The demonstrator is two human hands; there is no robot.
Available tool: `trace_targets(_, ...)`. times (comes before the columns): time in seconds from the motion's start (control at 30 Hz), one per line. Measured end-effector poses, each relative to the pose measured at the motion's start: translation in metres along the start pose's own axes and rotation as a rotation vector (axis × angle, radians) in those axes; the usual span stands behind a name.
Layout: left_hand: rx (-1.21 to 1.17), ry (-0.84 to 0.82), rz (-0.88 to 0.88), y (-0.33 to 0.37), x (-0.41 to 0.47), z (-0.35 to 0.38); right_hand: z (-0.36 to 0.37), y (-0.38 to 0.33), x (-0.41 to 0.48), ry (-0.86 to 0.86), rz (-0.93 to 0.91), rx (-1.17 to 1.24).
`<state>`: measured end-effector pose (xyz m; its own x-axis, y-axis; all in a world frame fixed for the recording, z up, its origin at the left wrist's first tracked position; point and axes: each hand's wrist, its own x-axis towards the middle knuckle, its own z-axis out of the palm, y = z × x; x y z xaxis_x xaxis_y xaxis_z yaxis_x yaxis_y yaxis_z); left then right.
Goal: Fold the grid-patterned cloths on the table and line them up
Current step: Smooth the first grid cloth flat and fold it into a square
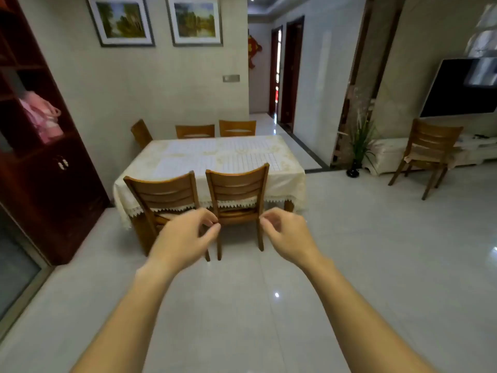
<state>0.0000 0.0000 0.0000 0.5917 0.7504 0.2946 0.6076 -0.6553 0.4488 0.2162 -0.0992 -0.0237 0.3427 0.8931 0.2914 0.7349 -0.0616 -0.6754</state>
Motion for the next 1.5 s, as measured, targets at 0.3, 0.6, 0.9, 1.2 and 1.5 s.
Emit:
trace_targets(0.3,-0.188,0.079,0.003,-0.028,0.092,0.046,-0.009,0.027,0.066,0.055,-0.007,-0.147)
trace_targets(0.6,-0.213,-0.114,0.29,0.014,0.246,0.106,-0.057,0.107,0.139,0.177,0.114,-0.204)
trace_targets(0.9,0.134,-0.138,0.484,0.084,0.393,0.182,-0.121,0.226,0.259,0.18,0.089,-0.13)
trace_targets(1.2,0.146,-0.04,0.207,0.127,0.461,0.246,-0.17,0.328,0.352,0.119,0.035,-0.043)
trace_targets(1.5,0.086,-0.122,0.142,0.167,0.557,0.316,-0.206,0.426,0.407,0.139,0.113,0.051)
